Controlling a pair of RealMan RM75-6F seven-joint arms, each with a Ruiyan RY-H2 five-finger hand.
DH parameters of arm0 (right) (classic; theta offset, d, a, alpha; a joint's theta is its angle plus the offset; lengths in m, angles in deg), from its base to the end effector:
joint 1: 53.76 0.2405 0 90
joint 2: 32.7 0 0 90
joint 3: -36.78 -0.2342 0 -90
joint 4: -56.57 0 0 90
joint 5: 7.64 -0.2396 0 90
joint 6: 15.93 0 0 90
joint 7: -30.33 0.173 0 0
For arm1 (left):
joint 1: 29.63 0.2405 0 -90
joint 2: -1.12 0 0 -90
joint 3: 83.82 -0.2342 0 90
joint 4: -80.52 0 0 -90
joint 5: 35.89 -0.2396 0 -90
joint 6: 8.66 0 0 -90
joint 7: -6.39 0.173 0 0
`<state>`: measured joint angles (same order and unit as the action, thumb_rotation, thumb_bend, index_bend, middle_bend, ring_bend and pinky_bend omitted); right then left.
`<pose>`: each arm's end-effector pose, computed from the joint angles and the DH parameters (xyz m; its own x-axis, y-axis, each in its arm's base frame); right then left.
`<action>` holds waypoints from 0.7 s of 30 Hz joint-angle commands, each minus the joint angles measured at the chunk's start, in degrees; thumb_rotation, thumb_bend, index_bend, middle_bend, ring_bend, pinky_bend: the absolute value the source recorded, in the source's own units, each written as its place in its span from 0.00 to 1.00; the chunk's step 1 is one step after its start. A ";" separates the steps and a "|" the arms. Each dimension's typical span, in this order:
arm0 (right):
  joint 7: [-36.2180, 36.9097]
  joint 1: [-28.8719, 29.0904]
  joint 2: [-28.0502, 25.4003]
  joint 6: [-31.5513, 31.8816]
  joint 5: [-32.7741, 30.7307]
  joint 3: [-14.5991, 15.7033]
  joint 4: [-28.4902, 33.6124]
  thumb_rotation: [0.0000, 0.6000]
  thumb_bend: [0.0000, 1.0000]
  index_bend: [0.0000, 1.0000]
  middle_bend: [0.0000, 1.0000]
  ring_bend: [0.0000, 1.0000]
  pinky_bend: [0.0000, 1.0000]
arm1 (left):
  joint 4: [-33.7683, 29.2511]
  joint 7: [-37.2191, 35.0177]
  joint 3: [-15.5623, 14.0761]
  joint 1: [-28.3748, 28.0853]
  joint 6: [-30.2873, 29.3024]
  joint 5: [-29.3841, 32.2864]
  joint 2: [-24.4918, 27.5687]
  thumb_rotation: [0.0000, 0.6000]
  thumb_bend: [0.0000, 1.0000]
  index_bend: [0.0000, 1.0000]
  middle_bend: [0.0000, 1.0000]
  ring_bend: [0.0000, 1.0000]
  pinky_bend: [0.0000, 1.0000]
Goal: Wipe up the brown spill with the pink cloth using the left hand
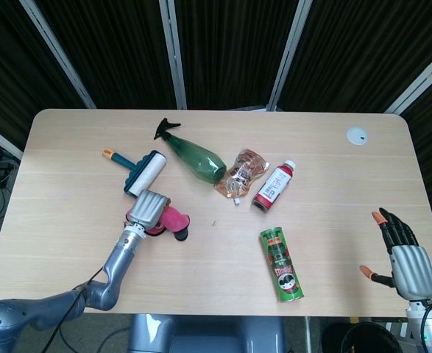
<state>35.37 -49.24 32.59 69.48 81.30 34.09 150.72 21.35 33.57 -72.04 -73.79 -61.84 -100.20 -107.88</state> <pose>-0.2858 -0.2073 0.1098 0.2678 -0.0107 0.9634 -0.9620 -0.0580 0.2668 -0.1361 0.3776 -0.1301 0.5906 0.2046 0.7806 0.7884 -0.3525 -0.5041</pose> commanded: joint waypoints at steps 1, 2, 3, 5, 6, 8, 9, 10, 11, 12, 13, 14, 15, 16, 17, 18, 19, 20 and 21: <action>0.18 0.13 0.04 -0.22 -0.04 -0.02 -0.02 1.00 0.04 0.00 0.00 0.00 0.11 | 0.72 -0.16 0.75 -1.06 0.35 -0.03 -0.96 1.00 0.41 0.86 0.67 0.57 0.57; 0.46 0.22 0.06 -0.39 -0.12 -0.05 -0.05 1.00 0.04 0.00 0.00 0.00 0.11 | 1.12 -0.10 1.37 -2.23 0.89 -0.08 -2.12 1.00 0.41 0.86 0.67 0.57 0.57; 0.58 0.25 0.04 -0.44 -0.14 -0.06 -0.09 1.00 0.04 0.00 0.00 0.00 0.11 | 1.65 0.08 1.64 -2.62 1.06 0.12 -2.65 1.00 0.41 0.86 0.67 0.58 0.57; 0.87 0.27 -0.02 -0.47 -0.11 -0.04 -0.08 1.00 0.04 0.00 0.00 0.00 0.11 | 2.74 0.45 2.21 -3.71 1.52 0.33 -3.99 1.00 0.41 0.86 0.67 0.58 0.57; 1.07 0.27 -0.07 -0.49 -0.14 -0.04 -0.04 1.00 0.04 0.00 0.00 0.00 0.11 | 3.62 0.71 2.59 -4.63 2.04 0.46 -5.04 1.00 0.41 0.86 0.67 0.58 0.57; 1.42 0.18 -0.26 -0.59 -0.55 -0.09 0.21 1.00 0.04 0.00 0.00 0.00 0.11 | 5.22 0.75 3.57 -6.74 3.07 0.50 -7.40 1.00 0.41 0.86 0.67 0.58 0.57; 1.53 0.18 -0.35 -0.62 -0.68 -0.14 0.33 1.00 0.04 0.00 0.00 0.00 0.11 | 6.16 0.70 3.97 -7.38 3.29 0.67 -8.33 1.00 0.41 0.86 0.67 0.58 0.57; 1.61 0.14 -0.38 -0.59 -0.81 -0.19 0.40 1.00 0.04 0.00 0.00 0.00 0.11 | 6.97 0.60 4.33 -8.07 3.51 0.71 -9.26 1.00 0.41 0.87 0.67 0.58 0.57; 1.67 0.11 -0.39 -0.61 -0.94 -0.21 0.40 1.00 0.04 0.00 0.00 0.00 0.11 | 7.78 0.50 4.64 -8.73 3.71 0.72 -10.15 1.00 0.41 0.87 0.67 0.58 0.57; 1.82 0.06 -0.44 -0.64 -1.08 -0.20 0.39 1.00 0.04 0.00 0.00 0.00 0.11 | 8.74 0.37 4.97 -9.56 4.01 0.68 -11.24 1.00 0.41 0.87 0.67 0.58 0.57; 1.94 0.05 -0.48 -0.66 -1.14 -0.21 0.39 1.00 0.04 0.00 0.00 0.00 0.11 | 9.39 0.14 5.15 -10.13 4.15 0.54 -11.99 1.00 0.41 0.87 0.67 0.58 0.57; 2.00 0.06 -0.50 -0.69 -1.19 -0.24 0.39 1.00 0.04 0.00 0.00 0.00 0.11 | 9.81 -0.06 5.24 -10.48 4.23 0.41 -12.46 1.00 0.41 0.87 0.67 0.58 0.57; 2.12 0.08 -0.55 -0.72 -1.24 -0.28 0.39 1.00 0.04 0.00 0.00 0.00 0.11 | 10.62 -0.43 5.34 -11.08 4.39 0.16 -13.33 1.00 0.41 0.87 0.67 0.57 0.57; 2.19 0.07 -0.56 -0.72 -1.31 -0.30 0.36 1.00 0.04 0.00 0.00 0.00 0.11 | 11.19 -0.65 5.41 -11.48 4.50 0.02 -13.95 1.00 0.41 0.87 0.67 0.57 0.57; 2.32 0.04 -0.60 -0.71 -1.42 -0.34 0.39 1.00 0.04 0.00 0.00 0.00 0.11 | 11.79 -1.02 5.60 -12.05 4.47 -0.23 -14.83 1.00 0.41 0.87 0.67 0.57 0.57; 2.38 0.02 -0.63 -0.67 -1.44 -0.36 0.42 1.00 0.04 0.00 0.00 0.00 0.11 | 12.26 -1.51 5.86 -12.39 4.26 -0.36 -15.58 1.00 0.41 0.87 0.67 0.57 0.57; 2.36 0.02 -0.64 -0.63 -1.39 -0.36 0.43 1.00 0.04 0.00 0.00 0.00 0.11 | 12.70 -2.00 6.08 -12.65 4.10 -0.44 -16.25 1.00 0.41 0.87 0.67 0.57 0.57; 2.31 0.00 -0.64 -0.59 -1.32 -0.35 0.43 1.00 0.04 0.00 0.00 0.00 0.11 | 13.23 -2.37 6.28 -12.89 3.98 -0.43 -17.00 1.00 0.41 0.87 0.67 0.57 0.57; 2.27 0.01 -0.65 -0.57 -1.26 -0.33 0.44 1.00 0.04 0.00 0.00 0.00 0.11 | 13.42 -2.37 6.25 -13.08 3.90 -0.52 -17.57 1.00 0.41 0.87 0.67 0.57 0.57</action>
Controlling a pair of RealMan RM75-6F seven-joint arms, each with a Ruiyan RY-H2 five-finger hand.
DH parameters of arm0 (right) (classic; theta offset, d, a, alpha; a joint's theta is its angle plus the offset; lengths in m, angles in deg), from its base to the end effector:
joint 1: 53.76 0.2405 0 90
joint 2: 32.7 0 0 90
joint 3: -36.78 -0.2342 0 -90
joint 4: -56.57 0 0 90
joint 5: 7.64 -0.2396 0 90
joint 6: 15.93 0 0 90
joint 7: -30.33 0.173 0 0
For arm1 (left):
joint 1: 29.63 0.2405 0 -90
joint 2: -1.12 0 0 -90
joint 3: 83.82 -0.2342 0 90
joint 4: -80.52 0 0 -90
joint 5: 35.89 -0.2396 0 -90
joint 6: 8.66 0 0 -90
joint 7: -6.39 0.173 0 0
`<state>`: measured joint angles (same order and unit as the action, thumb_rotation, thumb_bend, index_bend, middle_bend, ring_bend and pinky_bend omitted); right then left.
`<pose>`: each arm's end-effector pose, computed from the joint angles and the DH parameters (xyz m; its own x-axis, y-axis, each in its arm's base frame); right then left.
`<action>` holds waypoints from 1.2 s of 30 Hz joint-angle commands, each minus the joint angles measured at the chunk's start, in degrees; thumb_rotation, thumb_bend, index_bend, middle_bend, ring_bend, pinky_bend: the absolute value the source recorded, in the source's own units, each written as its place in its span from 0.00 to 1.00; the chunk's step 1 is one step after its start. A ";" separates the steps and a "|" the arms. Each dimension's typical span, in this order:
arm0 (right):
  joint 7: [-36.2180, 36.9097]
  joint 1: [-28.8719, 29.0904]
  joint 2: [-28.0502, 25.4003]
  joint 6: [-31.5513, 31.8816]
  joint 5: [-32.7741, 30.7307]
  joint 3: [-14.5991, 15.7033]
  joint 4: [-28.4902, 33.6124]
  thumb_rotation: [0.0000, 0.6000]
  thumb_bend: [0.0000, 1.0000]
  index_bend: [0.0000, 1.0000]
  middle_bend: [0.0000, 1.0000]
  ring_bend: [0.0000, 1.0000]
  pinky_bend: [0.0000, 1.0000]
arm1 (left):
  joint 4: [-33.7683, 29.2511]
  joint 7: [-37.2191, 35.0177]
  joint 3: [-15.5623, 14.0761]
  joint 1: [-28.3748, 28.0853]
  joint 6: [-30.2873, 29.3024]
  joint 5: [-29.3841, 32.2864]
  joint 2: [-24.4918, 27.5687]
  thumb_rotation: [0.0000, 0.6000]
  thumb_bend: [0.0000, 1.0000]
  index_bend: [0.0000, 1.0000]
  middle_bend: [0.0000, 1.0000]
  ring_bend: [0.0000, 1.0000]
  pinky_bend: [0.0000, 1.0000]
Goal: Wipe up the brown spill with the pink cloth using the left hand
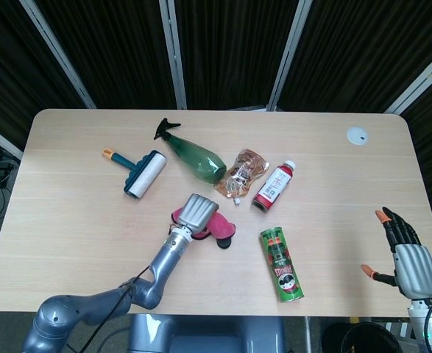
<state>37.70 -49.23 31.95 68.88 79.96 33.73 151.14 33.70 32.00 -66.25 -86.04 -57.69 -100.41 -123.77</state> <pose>-0.2893 -0.2090 0.1133 0.2302 -0.0142 0.9730 -0.9727 -0.0349 0.2296 -0.0310 0.3693 -0.1971 0.5360 0.2130 0.8169 0.7866 -0.4774 -0.3916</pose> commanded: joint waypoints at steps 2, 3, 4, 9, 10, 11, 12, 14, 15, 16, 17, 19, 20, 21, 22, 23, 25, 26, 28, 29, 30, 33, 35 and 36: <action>-0.14 -0.01 0.00 0.01 0.11 0.07 0.07 1.00 0.04 0.00 0.00 0.00 0.11 | 1.04 -1.09 0.26 -1.02 -0.73 -0.75 -2.80 1.00 0.41 0.87 0.67 0.58 0.57; -0.22 -0.01 0.02 0.01 0.12 0.06 0.10 1.00 0.04 0.00 0.00 0.00 0.11 | 0.98 -1.17 0.13 -1.05 -0.86 -0.91 -3.21 1.00 0.41 0.87 0.67 0.58 0.58; -0.31 0.00 0.03 0.02 0.13 0.05 0.13 1.00 0.04 0.00 0.00 0.00 0.11 | 1.02 -1.14 0.01 -1.06 -1.00 -1.07 -3.52 1.00 0.41 0.87 0.67 0.58 0.58; -0.50 -0.05 0.06 0.18 0.28 0.08 0.17 1.00 0.04 0.00 0.00 0.00 0.11 | 1.16 -0.90 -0.24 -1.10 -1.34 -1.44 -4.43 1.00 0.41 0.87 0.67 0.58 0.58; -0.47 -0.08 0.03 0.23 0.30 0.10 0.20 1.00 0.04 0.00 0.00 0.00 0.11 | 1.27 -0.65 -0.27 -1.11 -1.41 -1.52 -4.47 1.00 0.41 0.87 0.67 0.58 0.58; -0.33 -0.17 -0.06 0.37 0.27 0.08 0.27 1.00 0.04 0.00 0.00 0.00 0.11 | 2.47 1.11 -0.62 -1.05 -1.14 -1.43 -3.82 1.00 0.41 0.87 0.67 0.58 0.58; -0.28 -0.21 -0.13 0.40 0.29 0.11 0.27 1.00 0.04 0.00 0.00 0.00 0.11 | 2.68 2.09 -0.68 -1.01 -0.52 -1.12 -3.20 1.00 0.41 0.87 0.67 0.58 0.58; -0.29 -0.25 -0.25 0.40 0.38 0.19 0.24 1.00 0.04 0.00 0.00 0.00 0.11 | 2.24 3.64 -0.83 -0.67 0.71 -0.29 -1.90 1.00 0.41 0.87 0.67 0.57 0.58; -0.29 -0.31 -0.34 0.57 0.48 0.19 0.27 1.00 0.04 0.00 0.00 0.00 0.11 | 1.85 5.04 -1.11 -0.19 1.17 0.29 -0.91 1.00 0.41 0.87 0.67 0.57 0.58; -0.25 -0.31 -0.33 0.57 0.50 0.19 0.24 1.00 0.04 0.00 0.00 0.00 0.11 | 1.33 6.39 -1.76 0.54 1.42 0.59 0.40 1.00 0.41 0.87 0.67 0.57 0.58; -0.28 -0.33 -0.34 0.59 0.52 0.21 0.20 1.00 0.04 0.00 0.00 0.00 0.11 | 0.78 7.21 -2.20 1.12 1.42 0.75 1.37 1.00 0.41 0.87 0.67 0.57 0.58; -0.30 -0.33 -0.36 0.57 0.56 0.24 0.17 1.00 0.04 0.00 0.00 0.00 0.11 | -0.81 8.45 -2.85 2.74 1.23 1.60 3.58 1.00 0.41 0.87 0.67 0.57 0.58; -0.37 -0.31 -0.35 0.56 0.61 0.24 0.15 1.00 0.04 0.00 0.00 0.00 0.11 | -1.63 8.86 -2.89 3.48 1.14 2.26 4.51 1.00 0.41 0.87 0.67 0.57 0.58; -0.48 -0.29 -0.33 0.51 0.68 0.29 0.13 1.00 0.04 0.00 0.00 0.00 0.11 | -2.62 9.32 -2.85 4.19 1.10 3.04 5.53 1.00 0.41 0.87 0.67 0.57 0.58; -0.55 -0.28 -0.31 0.47 0.71 0.32 0.12 1.00 0.04 0.00 0.00 0.00 0.11 | -3.79 9.66 -2.78 4.74 0.99 3.64 6.46 1.00 0.41 0.87 0.67 0.57 0.58; -0.69 -0.26 -0.25 0.47 0.79 0.34 0.11 1.00 0.04 0.00 0.00 0.00 0.11 | -5.43 9.88 -2.63 5.70 0.33 4.34 8.02 1.00 0.41 0.86 0.67 0.57 0.58; -0.91 -0.21 -0.14 0.46 0.86 0.34 0.10 1.00 0.04 0.00 0.00 0.00 0.11 | -8.85 9.92 -2.56 7.06 -1.09 4.66 10.88 1.00 0.41 0.86 0.67 0.58 0.57; -1.03 -0.20 -0.10 0.45 0.89 0.35 0.06 1.00 0.04 0.00 0.00 0.00 0.11 | -10.60 9.68 -2.43 7.60 -1.85 4.60 12.25 1.00 0.41 0.86 0.67 0.58 0.57; -1.26 -0.18 -0.04 0.49 1.01 0.37 0.09 1.00 0.04 0.00 0.00 0.00 0.11 | -15.10 8.47 -1.47 8.71 -3.77 4.57 15.37 1.00 0.41 0.86 0.67 0.58 0.58; -1.38 -0.18 -0.02 0.54 1.09 0.37 0.08 1.00 0.04 0.00 0.00 0.00 0.11 | -17.08 8.02 -0.91 9.12 -4.68 4.60 16.68 1.00 0.41 0.86 0.67 0.57 0.58; -1.53 -0.17 0.02 0.60 1.15 0.36 0.04 1.00 0.04 0.00 0.00 0.00 0.11 | -19.19 7.56 -0.32 9.49 -5.52 4.63 18.04 1.00 0.41 0.86 0.67 0.57 0.58; -1.95 -0.17 0.12 0.64 1.18 0.37 0.04 1.00 0.04 0.00 0.00 0.00 0.11 | -25.68 6.28 1.47 10.53 -8.12 4.58 22.14 1.00 0.41 0.86 0.67 0.57 0.57; -2.31 -0.23 0.17 0.83 1.31 0.39 -0.01 1.00 0.04 0.00 0.00 0.00 0.11 | -29.81 5.39 2.69 11.20 -10.01 4.42 24.66 1.00 0.41 0.86 0.67 0.57 0.57; -2.46 -0.28 0.19 0.96 1.38 0.39 0.01 1.00 0.04 0.00 0.00 0.00 0.11 | -31.66 5.13 3.34 11.53 -10.91 4.60 25.71 1.00 0.41 0.86 0.67 0.57 0.57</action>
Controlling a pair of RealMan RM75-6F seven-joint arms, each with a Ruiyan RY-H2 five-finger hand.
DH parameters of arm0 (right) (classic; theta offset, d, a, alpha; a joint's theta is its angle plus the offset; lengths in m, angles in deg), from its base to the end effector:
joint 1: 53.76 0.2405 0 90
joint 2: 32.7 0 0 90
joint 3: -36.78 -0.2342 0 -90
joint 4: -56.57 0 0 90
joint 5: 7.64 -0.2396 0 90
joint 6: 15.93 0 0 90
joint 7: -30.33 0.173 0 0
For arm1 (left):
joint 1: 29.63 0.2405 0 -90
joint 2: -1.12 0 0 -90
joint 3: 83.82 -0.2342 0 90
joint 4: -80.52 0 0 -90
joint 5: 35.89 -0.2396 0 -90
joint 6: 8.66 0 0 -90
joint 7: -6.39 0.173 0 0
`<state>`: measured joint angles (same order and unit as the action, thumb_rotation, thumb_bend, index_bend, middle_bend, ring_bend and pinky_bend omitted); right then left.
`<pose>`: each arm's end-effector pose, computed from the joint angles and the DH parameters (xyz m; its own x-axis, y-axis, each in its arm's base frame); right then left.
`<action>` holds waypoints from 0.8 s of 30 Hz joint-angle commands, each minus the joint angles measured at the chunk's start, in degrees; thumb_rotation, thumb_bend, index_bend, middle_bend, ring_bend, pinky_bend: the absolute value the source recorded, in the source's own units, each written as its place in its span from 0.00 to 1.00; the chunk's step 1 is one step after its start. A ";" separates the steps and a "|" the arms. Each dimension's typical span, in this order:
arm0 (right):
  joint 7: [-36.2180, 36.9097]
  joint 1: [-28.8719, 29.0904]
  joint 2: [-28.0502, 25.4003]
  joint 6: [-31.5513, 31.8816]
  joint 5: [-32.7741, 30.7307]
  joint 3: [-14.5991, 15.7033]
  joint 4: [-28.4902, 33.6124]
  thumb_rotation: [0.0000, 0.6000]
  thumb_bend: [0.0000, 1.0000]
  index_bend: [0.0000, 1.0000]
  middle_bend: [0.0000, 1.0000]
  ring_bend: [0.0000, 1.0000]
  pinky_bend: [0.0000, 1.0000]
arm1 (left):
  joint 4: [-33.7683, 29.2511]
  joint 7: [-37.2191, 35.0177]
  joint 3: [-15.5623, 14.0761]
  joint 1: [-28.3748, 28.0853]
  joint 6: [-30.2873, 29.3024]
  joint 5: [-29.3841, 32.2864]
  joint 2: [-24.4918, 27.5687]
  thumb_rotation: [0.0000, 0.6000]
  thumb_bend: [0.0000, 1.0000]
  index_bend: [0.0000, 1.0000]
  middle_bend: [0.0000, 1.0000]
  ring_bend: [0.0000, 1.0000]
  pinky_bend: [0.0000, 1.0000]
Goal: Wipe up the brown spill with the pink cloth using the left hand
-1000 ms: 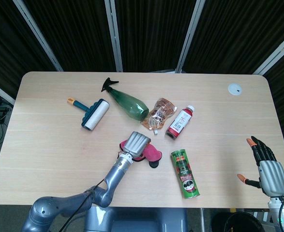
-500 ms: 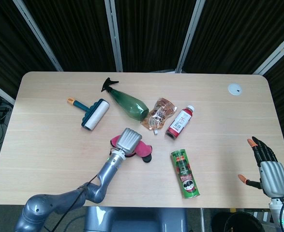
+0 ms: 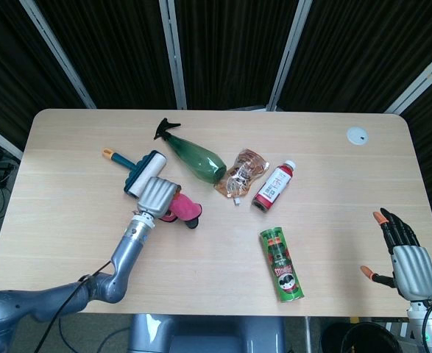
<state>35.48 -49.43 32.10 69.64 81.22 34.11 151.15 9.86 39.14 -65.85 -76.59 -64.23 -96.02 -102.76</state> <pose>-0.2859 -0.2062 0.1122 0.2668 -0.0092 0.9637 -0.9625 -0.0540 0.2659 -0.0815 0.3930 -0.0938 0.5168 0.1357 0.8453 0.8242 -0.3461 -0.4483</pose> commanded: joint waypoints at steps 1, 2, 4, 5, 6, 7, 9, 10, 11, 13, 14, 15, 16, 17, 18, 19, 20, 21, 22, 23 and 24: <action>-0.36 -0.10 0.05 0.25 0.14 0.03 0.00 1.00 0.04 0.00 0.00 0.00 0.11 | -8.85 -2.05 3.26 2.24 -4.82 0.39 5.29 1.00 0.41 0.86 0.67 0.57 0.57; -0.61 -0.13 0.07 0.33 0.21 0.05 -0.01 1.00 0.04 0.00 0.00 0.00 0.11 | -10.34 -2.16 3.78 2.46 -5.50 0.64 6.17 1.00 0.41 0.86 0.67 0.57 0.57; -0.96 -0.16 0.11 0.42 0.32 0.10 -0.04 1.00 0.04 0.00 0.00 0.00 0.11 | -12.61 -2.16 4.43 2.80 -6.40 1.09 7.63 1.00 0.41 0.86 0.67 0.57 0.57; -1.13 -0.18 0.13 0.47 0.40 0.13 -0.05 1.00 0.04 0.00 0.00 0.00 0.11 | -13.81 -1.92 4.63 3.00 -6.89 1.31 8.52 1.00 0.41 0.86 0.67 0.57 0.57; -1.29 -0.20 0.15 0.52 0.48 0.16 -0.07 1.00 0.04 0.00 0.00 0.00 0.11 | -14.91 -1.62 4.72 3.22 -7.35 1.54 9.37 1.00 0.41 0.86 0.67 0.57 0.57; -1.34 -0.21 0.15 0.54 0.50 0.18 -0.08 1.00 0.04 0.00 0.00 0.00 0.11 | -15.27 -1.53 4.73 3.30 -7.49 1.64 9.65 1.00 0.41 0.86 0.67 0.57 0.57; -1.46 -0.28 0.17 0.60 0.51 0.22 -0.11 1.00 0.04 0.00 0.00 0.00 0.11 | -17.35 -0.91 4.37 3.89 -8.05 2.22 11.29 1.00 0.41 0.86 0.67 0.57 0.57; -1.48 -0.31 0.16 0.64 0.48 0.21 -0.14 1.00 0.04 0.00 0.00 0.00 0.11 | -18.29 -0.53 3.97 4.23 -8.27 2.43 12.11 1.00 0.41 0.86 0.67 0.57 0.57; -1.41 -0.36 0.12 0.70 0.37 0.17 -0.14 1.00 0.04 0.00 0.00 0.00 0.11 | -19.88 0.05 2.33 5.45 -8.58 2.60 13.59 1.00 0.41 0.86 0.67 0.57 0.57; -1.19 -0.42 -0.02 0.70 0.36 0.22 -0.06 1.00 0.04 0.00 0.00 0.00 0.11 | -22.24 -0.18 -0.81 7.66 -9.26 1.68 15.74 1.00 0.41 0.86 0.67 0.57 0.57; -1.09 -0.43 -0.07 0.72 0.38 0.22 -0.02 1.00 0.04 0.00 0.00 0.00 0.11 | -22.61 -0.71 -1.97 8.34 -9.19 1.37 16.21 1.00 0.41 0.85 0.66 0.57 0.57; -0.91 -0.45 -0.11 0.73 0.35 0.22 0.07 1.00 0.04 0.00 0.00 0.00 0.11 | -22.77 -1.32 -3.10 9.02 -9.16 1.04 16.55 1.00 0.41 0.85 0.66 0.57 0.57; -0.76 -0.47 -0.16 0.73 0.30 0.21 0.19 1.00 0.04 0.00 0.00 0.00 0.11 | -22.73 -1.84 -3.96 9.54 -9.31 0.60 16.74 1.00 0.41 0.85 0.66 0.57 0.57; -0.60 -0.50 -0.21 0.72 0.19 0.19 0.36 1.00 0.04 0.00 0.00 0.00 0.11 | -22.49 -2.28 -4.96 10.12 -9.36 0.35 16.84 1.00 0.41 0.85 0.65 0.57 0.57; -0.58 -0.52 -0.24 0.72 0.13 0.17 0.44 1.00 0.04 0.00 0.00 0.00 0.11 | -22.32 -2.59 -5.59 10.50 -9.40 0.21 16.89 1.00 0.41 0.84 0.65 0.56 0.57; -0.64 -0.54 -0.27 0.72 0.06 0.15 0.52 1.00 0.04 0.00 0.00 0.00 0.11 | -22.06 -3.09 -6.45 11.08 -9.50 0.01 16.95 1.00 0.41 0.84 0.65 0.56 0.57; -0.71 -0.57 -0.28 0.73 0.00 0.15 0.64 1.00 0.04 0.00 0.00 0.00 0.11 | -21.80 -3.69 -7.17 11.63 -9.67 -0.22 16.98 1.00 0.41 0.84 0.65 0.56 0.57; -0.78 -0.59 -0.28 0.74 -0.03 0.15 0.79 1.00 0.04 0.00 0.00 0.00 0.11 | -21.59 -4.32 -7.78 12.16 -9.88 -0.50 17.05 1.00 0.41 0.83 0.64 0.56 0.57; -0.91 -0.61 -0.29 0.75 -0.03 0.16 0.90 1.00 0.04 0.00 0.00 0.00 0.11 | -21.36 -4.90 -8.35 12.67 -10.14 -0.87 17.17 1.00 0.41 0.83 0.64 0.56 0.56; -1.07 -0.63 -0.28 0.77 -0.01 0.18 0.96 1.00 0.04 0.00 0.00 0.00 0.11 | -21.05 -5.38 -8.91 13.12 -10.35 -1.32 17.37 1.00 0.40 0.81 0.62 0.55 0.56; -1.18 -0.65 -0.27 0.75 -0.03 0.20 1.03 1.00 0.04 0.00 0.00 0.00 0.11 | -20.71 -5.73 -9.44 13.51 -10.48 -1.73 17.66 1.00 0.39 0.78 0.59 0.52 0.55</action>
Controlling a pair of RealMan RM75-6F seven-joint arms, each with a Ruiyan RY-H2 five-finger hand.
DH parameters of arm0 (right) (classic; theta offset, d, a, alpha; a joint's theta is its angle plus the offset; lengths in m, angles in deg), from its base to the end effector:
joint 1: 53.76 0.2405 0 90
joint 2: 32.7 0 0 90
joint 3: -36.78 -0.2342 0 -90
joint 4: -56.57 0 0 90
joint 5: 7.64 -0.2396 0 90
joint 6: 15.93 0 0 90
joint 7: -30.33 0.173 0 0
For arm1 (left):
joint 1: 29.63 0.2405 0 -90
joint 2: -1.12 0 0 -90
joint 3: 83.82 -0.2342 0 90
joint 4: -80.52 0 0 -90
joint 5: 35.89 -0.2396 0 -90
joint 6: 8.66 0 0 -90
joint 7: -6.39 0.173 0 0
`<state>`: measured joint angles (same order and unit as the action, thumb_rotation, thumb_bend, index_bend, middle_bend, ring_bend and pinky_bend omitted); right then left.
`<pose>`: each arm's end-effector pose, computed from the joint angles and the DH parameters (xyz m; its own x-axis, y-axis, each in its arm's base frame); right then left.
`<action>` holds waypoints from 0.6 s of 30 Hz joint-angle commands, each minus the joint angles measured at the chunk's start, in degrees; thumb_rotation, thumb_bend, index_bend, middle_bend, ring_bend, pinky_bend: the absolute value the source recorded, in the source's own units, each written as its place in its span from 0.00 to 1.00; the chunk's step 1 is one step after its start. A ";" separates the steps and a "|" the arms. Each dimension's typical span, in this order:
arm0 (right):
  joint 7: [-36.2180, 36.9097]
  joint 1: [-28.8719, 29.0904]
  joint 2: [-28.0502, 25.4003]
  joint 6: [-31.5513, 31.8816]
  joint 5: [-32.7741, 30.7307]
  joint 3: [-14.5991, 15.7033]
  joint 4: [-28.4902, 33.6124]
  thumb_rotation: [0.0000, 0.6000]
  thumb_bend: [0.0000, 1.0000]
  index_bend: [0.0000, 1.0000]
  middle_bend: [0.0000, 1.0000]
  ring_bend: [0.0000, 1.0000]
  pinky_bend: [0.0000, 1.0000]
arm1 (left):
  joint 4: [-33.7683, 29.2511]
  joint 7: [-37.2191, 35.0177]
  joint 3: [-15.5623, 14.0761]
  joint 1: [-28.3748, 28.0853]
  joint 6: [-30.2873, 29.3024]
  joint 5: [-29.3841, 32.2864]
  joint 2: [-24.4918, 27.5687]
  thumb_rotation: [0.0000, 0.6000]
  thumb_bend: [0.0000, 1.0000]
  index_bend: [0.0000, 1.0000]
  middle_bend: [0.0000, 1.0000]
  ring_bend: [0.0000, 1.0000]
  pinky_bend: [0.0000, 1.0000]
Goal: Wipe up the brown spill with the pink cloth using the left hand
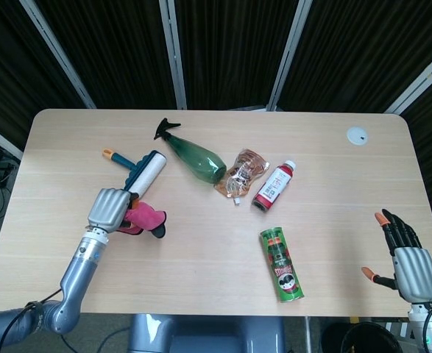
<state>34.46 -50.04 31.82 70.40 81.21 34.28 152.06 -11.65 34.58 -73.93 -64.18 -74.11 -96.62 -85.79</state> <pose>-0.2845 -0.2022 0.1139 0.2729 -0.0017 0.9621 -0.9611 -0.0451 0.2725 -0.1515 0.3341 -0.0289 0.4348 0.1901 0.8802 0.8925 -0.2212 -0.3931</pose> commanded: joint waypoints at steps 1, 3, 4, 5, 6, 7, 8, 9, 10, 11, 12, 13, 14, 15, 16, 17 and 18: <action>-0.23 -0.03 0.04 -0.06 -0.07 0.03 0.19 1.00 0.04 0.00 0.00 0.00 0.11 | 1.10 -1.49 -1.89 1.43 -0.54 -1.46 1.05 1.00 0.37 0.74 0.55 0.49 0.53; -0.48 -0.02 0.10 -0.14 -0.23 -0.02 0.25 1.00 0.04 0.00 0.00 0.00 0.11 | 1.55 -2.09 -2.82 2.02 -0.07 -1.68 2.00 1.00 0.26 0.53 0.31 0.28 0.34; -0.57 -0.02 0.14 -0.12 -0.26 -0.06 0.24 1.00 0.04 0.00 0.00 0.00 0.11 | 1.43 -2.03 -3.09 2.16 0.49 -1.13 2.54 1.00 0.22 0.42 0.21 0.19 0.26; -0.61 -0.02 0.18 -0.10 -0.28 -0.09 0.23 1.00 0.04 0.00 0.00 0.00 0.11 | 1.14 -1.74 -3.15 2.24 0.83 -0.43 3.02 1.00 0.15 0.27 0.09 0.07 0.14; -0.62 -0.03 0.20 -0.08 -0.30 -0.11 0.23 1.00 0.04 0.00 0.00 0.00 0.11 | 0.94 -1.45 -3.10 2.26 0.89 -0.01 3.26 1.00 0.10 0.15 0.02 0.01 0.07; -0.70 -0.03 0.24 -0.07 -0.35 -0.14 0.24 1.00 0.04 0.00 0.00 0.00 0.11 | 0.61 -0.89 -2.96 2.25 0.82 0.51 3.60 1.00 0.07 0.09 0.00 0.00 0.04; -0.83 -0.02 0.28 -0.07 -0.32 -0.15 0.23 1.00 0.04 0.00 0.00 0.00 0.11 | 0.22 -0.79 -2.72 2.24 0.55 0.55 3.85 1.00 0.03 0.05 0.00 0.00 0.01; -0.99 -0.01 0.34 -0.12 -0.28 -0.10 0.26 1.00 0.04 0.00 0.00 0.00 0.11 | -0.36 -1.10 -2.40 2.22 0.28 0.21 4.29 1.00 0.01 0.03 0.00 0.00 0.00; -1.14 0.00 0.39 -0.14 -0.22 -0.08 0.27 1.00 0.04 0.00 0.00 0.00 0.11 | -0.95 -1.25 -2.28 2.22 0.23 0.02 4.81 1.00 0.01 0.02 0.00 0.00 0.00; -1.19 0.00 0.41 -0.13 -0.17 -0.07 0.29 1.00 0.04 0.00 0.00 0.00 0.11 | -1.44 -1.17 -2.22 2.23 0.22 0.09 5.21 1.00 0.00 0.02 0.00 0.00 0.00; -1.18 0.00 0.41 -0.13 -0.14 -0.05 0.30 1.00 0.04 0.00 0.00 0.00 0.11 | -2.06 -1.03 -2.16 2.28 0.19 0.33 5.61 1.00 0.00 0.01 0.00 0.00 0.00; -1.16 0.00 0.40 -0.13 -0.12 -0.04 0.30 1.00 0.04 0.00 0.00 0.00 0.11 | -2.69 -0.81 -2.10 2.36 0.00 0.54 5.96 1.00 0.00 0.02 0.00 0.00 0.00; -1.15 -0.01 0.39 -0.13 -0.13 -0.05 0.28 1.00 0.04 0.00 0.00 0.00 0.11 | -3.28 -0.59 -2.03 2.48 -0.41 0.60 6.25 1.00 0.00 0.02 0.00 0.00 0.00; -1.12 -0.03 0.37 -0.11 -0.16 -0.07 0.26 1.00 0.04 0.00 0.00 0.00 0.11 | -3.96 -0.58 -2.02 2.70 -0.93 0.38 6.59 1.00 0.00 0.02 0.00 0.00 0.00; -1.04 -0.04 0.35 -0.11 -0.20 -0.08 0.25 1.00 0.04 0.00 0.00 0.00 0.11 | -4.74 -0.93 -2.11 3.04 -1.44 -0.02 7.03 1.00 0.00 0.02 0.00 0.00 0.00; -0.96 -0.05 0.31 -0.11 -0.23 -0.09 0.25 1.00 0.04 0.00 0.00 0.00 0.11 | -5.32 -1.26 -2.22 3.36 -1.85 -0.34 7.38 1.00 0.00 0.02 0.00 0.00 0.00; -0.88 -0.05 0.29 -0.11 -0.25 -0.11 0.22 1.00 0.04 0.00 0.00 0.00 0.11 | -6.27 -1.80 -2.49 3.92 -2.50 -0.94 8.00 1.00 0.00 0.03 0.00 0.00 0.00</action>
<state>33.55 -50.09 32.12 70.28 80.97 34.18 152.30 -16.88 33.39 -76.17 -60.97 -75.77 -96.85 -78.59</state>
